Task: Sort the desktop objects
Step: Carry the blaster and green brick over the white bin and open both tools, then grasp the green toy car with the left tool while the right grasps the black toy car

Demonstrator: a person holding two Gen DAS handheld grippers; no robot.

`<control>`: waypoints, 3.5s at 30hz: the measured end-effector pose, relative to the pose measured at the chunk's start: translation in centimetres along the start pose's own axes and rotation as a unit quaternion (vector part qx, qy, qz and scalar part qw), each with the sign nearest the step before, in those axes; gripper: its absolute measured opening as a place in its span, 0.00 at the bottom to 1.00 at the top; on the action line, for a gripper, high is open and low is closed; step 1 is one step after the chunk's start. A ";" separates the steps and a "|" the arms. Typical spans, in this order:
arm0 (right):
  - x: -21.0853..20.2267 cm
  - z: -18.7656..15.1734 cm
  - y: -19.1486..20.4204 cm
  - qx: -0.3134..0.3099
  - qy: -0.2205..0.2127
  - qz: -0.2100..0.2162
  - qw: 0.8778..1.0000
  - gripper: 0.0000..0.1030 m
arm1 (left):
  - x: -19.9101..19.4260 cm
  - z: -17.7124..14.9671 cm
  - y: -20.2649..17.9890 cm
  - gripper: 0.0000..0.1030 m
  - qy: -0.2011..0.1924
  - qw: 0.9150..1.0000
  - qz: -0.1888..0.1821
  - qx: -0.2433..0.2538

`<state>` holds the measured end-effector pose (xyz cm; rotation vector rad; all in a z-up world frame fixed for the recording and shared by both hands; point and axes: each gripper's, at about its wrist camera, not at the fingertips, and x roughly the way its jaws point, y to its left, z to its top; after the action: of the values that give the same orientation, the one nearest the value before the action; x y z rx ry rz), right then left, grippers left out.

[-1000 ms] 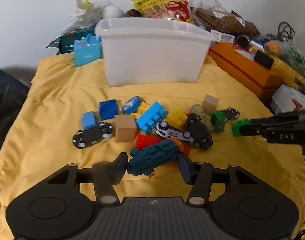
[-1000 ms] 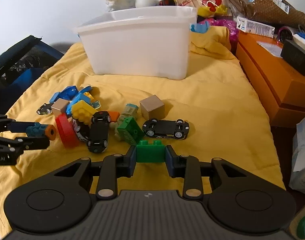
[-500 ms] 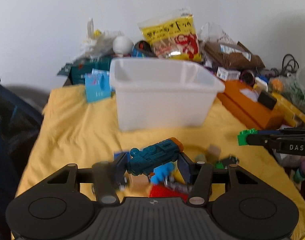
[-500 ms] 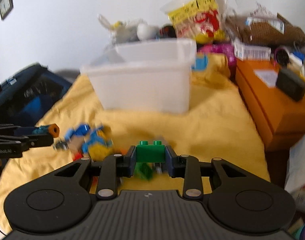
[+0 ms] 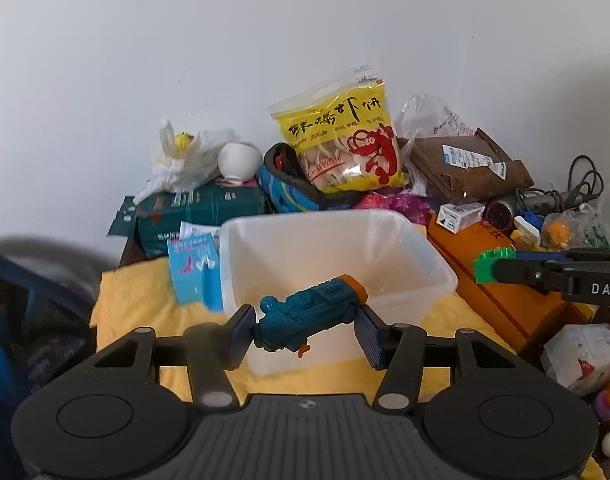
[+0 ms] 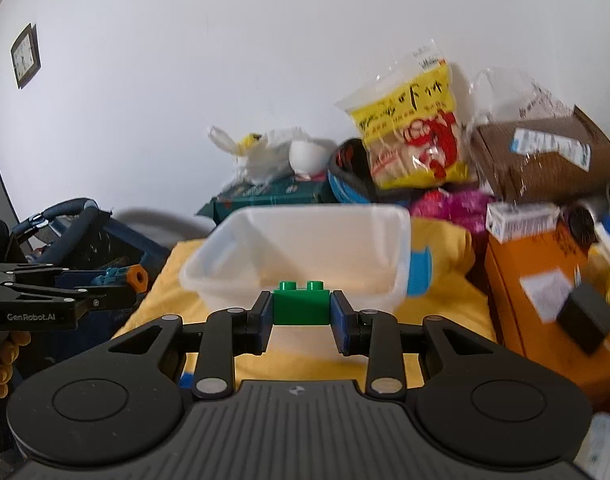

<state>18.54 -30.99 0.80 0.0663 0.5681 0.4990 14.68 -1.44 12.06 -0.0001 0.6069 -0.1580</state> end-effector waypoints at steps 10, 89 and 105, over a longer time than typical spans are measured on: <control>1.9 5.2 -0.7 -0.003 0.006 0.003 1.000 0.33 | 2.4 4.8 0.7 0.56 0.009 1.000 -0.007 -0.007; 7.8 -15.3 -2.7 0.001 0.185 -0.086 0.979 0.66 | 8.5 -16.7 5.8 0.61 0.160 0.982 0.057 -0.078; 4.7 -15.0 -3.2 0.009 0.156 -0.068 0.985 0.66 | 5.4 -16.7 4.7 0.44 0.107 0.993 -0.017 -0.034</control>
<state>15.33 -32.73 -14.85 -0.0339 0.8774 0.3736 10.25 3.21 -4.90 -0.0604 0.8273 -0.1708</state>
